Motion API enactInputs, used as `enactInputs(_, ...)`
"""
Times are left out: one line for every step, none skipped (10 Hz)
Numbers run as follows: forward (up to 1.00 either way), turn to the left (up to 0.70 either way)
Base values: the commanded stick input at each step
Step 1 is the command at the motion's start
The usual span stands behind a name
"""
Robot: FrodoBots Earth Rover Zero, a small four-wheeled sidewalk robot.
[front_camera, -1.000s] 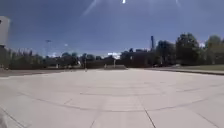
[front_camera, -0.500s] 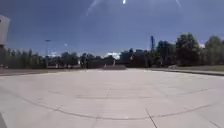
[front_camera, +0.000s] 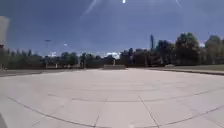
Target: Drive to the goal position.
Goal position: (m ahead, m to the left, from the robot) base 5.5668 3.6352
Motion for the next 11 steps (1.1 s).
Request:
enactInputs(0.4, 0.0)
enactInputs(0.39, 0.0)
enactInputs(0.4, 0.0)
enactInputs(0.4, 0.0)
enactInputs(0.39, 0.0)
enactInputs(0.39, 0.0)
enactInputs(0.4, 0.0)
enactInputs(0.39, 0.0)
enactInputs(0.39, 0.0)
enactInputs(0.38, 0.0)
enactInputs(0.38, 0.0)
